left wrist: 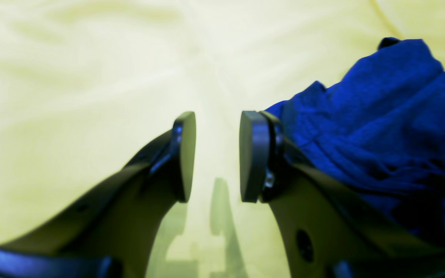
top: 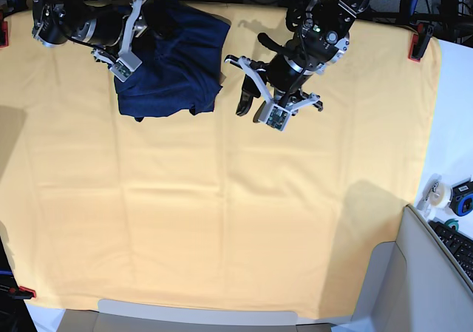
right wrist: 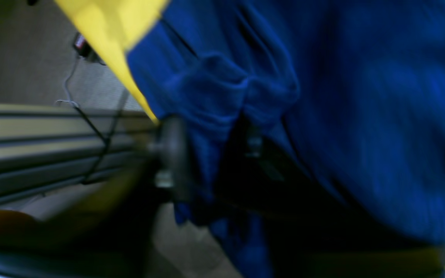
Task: Fold the T-shirt properly
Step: 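Grasp the bundle's side with the right gripper and tuck it inward, then grasp both sides of the bundle with both grippers and square it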
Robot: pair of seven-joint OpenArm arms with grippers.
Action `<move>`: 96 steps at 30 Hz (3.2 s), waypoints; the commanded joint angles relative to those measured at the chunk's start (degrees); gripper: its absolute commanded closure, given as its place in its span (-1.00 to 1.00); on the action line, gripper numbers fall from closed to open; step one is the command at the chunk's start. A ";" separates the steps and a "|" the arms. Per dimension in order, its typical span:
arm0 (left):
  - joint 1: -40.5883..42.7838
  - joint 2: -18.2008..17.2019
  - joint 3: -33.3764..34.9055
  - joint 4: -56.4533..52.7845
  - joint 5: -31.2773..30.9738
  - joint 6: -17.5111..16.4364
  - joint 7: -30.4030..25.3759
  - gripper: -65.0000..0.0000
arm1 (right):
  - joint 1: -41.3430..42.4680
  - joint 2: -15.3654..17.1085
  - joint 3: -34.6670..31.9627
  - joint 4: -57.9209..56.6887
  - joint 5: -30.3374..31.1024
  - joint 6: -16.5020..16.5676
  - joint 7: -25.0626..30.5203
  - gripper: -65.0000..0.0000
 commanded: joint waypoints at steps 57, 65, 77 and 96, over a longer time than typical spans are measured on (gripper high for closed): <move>-1.69 -0.05 -6.42 1.32 0.16 -0.11 -1.06 0.41 | 21.26 -2.88 -28.49 -4.57 -6.81 0.32 0.72 0.34; -1.69 -0.05 -6.42 1.32 0.16 -0.11 -1.06 0.41 | 23.54 -3.41 -25.59 -4.57 -6.63 0.32 0.72 0.30; -1.08 -0.05 -7.83 2.73 -0.19 -0.55 -0.97 0.63 | 25.57 -7.27 -1.24 -4.66 -5.93 0.32 0.72 0.32; -11.80 8.13 18.54 -4.13 -0.28 -5.04 14.77 0.79 | 14.93 -6.22 20.48 -4.66 -13.05 0.32 0.72 1.00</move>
